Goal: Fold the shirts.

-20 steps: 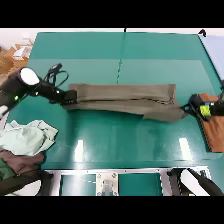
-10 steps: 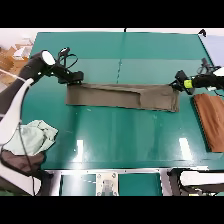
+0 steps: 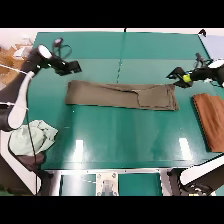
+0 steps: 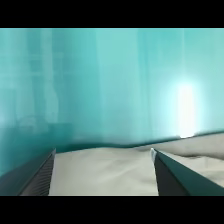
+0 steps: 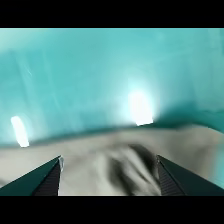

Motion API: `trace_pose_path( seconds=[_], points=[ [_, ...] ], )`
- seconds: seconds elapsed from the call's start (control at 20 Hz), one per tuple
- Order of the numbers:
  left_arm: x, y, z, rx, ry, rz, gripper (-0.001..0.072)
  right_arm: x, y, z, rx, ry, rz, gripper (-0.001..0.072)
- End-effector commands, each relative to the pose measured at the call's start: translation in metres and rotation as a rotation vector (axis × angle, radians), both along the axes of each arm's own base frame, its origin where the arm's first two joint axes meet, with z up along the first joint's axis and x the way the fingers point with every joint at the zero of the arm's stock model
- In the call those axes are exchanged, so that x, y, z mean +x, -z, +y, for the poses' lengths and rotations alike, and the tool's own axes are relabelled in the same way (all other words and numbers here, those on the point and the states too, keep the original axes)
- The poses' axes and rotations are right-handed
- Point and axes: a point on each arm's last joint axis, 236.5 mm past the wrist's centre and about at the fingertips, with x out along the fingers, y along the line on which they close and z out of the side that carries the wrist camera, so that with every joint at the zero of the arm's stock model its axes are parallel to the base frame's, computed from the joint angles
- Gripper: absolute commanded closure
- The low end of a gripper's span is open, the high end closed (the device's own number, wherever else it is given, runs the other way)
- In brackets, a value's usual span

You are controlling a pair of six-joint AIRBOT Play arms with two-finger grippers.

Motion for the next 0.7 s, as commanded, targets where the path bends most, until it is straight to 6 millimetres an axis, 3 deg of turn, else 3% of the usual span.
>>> trace_pose_path(
  seconds=[0.0, 0.1, 0.3, 0.6, 0.65],
  points=[
    [-0.015, -0.026, 0.050, -0.050, -0.085, 0.105, 0.0021, -0.044, 0.010, -0.034, 0.022, -0.095, 0.111, 0.0054],
    [-0.027, -0.022, 0.055, -0.090, -0.082, 0.163, 0.0021, -0.057, 0.033, -0.034, 0.085, -0.121, 0.143, 0.0055],
    [-0.034, -0.022, 0.046, -0.099, -0.058, 0.188, 0.0022, -0.059, 0.064, -0.003, 0.251, -0.193, 0.129, 0.0055],
    [-0.033, -0.026, 0.028, -0.129, -0.032, 0.179, 0.0022, -0.050, 0.073, 0.026, 0.341, -0.245, 0.093, 0.0062],
    [-0.032, -0.027, 0.026, -0.135, -0.031, 0.173, 0.0023, -0.050, 0.073, 0.027, 0.340, -0.248, 0.095, 0.0110]
  ],
)
